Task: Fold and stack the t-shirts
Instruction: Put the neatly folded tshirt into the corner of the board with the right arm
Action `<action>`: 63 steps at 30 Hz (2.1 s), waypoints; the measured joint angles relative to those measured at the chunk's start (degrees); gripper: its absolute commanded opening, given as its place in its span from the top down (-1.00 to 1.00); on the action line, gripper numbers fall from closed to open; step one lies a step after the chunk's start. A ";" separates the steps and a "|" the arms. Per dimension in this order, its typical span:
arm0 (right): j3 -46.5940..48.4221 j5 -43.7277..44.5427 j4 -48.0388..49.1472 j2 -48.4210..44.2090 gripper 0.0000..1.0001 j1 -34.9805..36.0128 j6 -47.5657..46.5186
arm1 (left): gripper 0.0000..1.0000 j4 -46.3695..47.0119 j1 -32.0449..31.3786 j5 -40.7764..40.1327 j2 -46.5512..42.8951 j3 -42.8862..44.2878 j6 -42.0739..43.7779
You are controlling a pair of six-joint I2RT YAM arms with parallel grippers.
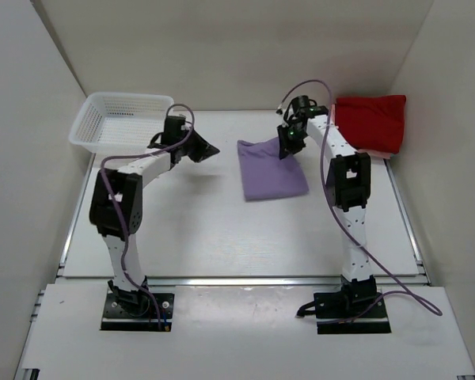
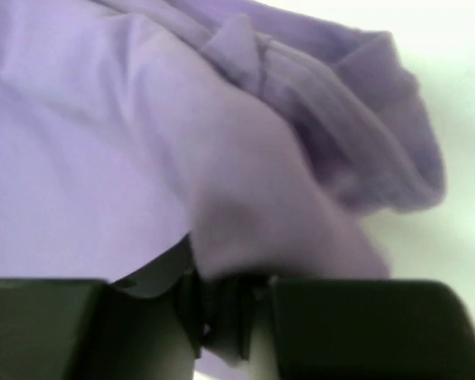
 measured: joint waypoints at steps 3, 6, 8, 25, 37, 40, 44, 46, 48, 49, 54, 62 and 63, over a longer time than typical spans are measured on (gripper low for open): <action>2.60 5.01 1.53 0.00 1.00 -2.23 -3.34 | 0.82 3.02 2.16 -0.09 -8.17 -5.09 3.06; 5.95 9.57 1.75 0.00 1.00 -4.09 -4.57 | 0.84 5.70 3.02 -0.55 -13.73 -9.27 6.82; 9.51 11.37 1.97 0.00 1.00 -5.25 -5.51 | 0.85 7.89 2.99 -0.57 -15.72 -12.76 8.76; 16.98 13.42 8.00 -4.07 1.00 -19.50 -9.25 | 0.85 6.99 4.11 -2.38 -16.37 -18.14 17.62; 16.98 13.07 8.28 -6.91 1.00 -24.68 -11.96 | 0.83 6.97 4.07 -2.27 -16.37 -19.89 18.03; 16.98 13.35 8.87 -8.20 1.00 -24.81 -13.14 | 0.84 7.04 4.07 -2.21 -16.37 -19.89 18.14; 16.85 13.92 11.39 -8.48 1.00 -26.03 -14.27 | 0.84 6.99 4.00 -1.95 -16.35 -19.89 18.29; 16.26 14.45 13.05 -8.48 1.00 -26.86 -14.82 | 0.84 7.02 3.96 -1.73 -16.31 -19.89 18.34; 15.78 15.13 14.51 -8.46 1.00 -27.63 -15.10 | 0.82 7.02 3.89 -1.51 -16.20 -19.89 18.34; 15.72 15.50 15.19 -8.26 1.00 -27.93 -15.13 | 0.81 7.02 3.80 -1.38 -16.11 -19.89 18.34; 15.80 18.78 22.29 -5.01 -0.10 -28.24 -15.85 | 0.76 6.95 3.65 -0.92 -15.80 -19.89 18.97; 15.47 30.77 34.53 -1.51 -0.79 -24.39 -20.48 | -0.97 5.38 3.30 -1.14 -15.80 -19.96 20.81; 15.50 32.50 36.28 -1.70 -0.80 -23.43 -20.72 | -0.97 5.16 3.30 -1.27 -15.87 -20.09 20.46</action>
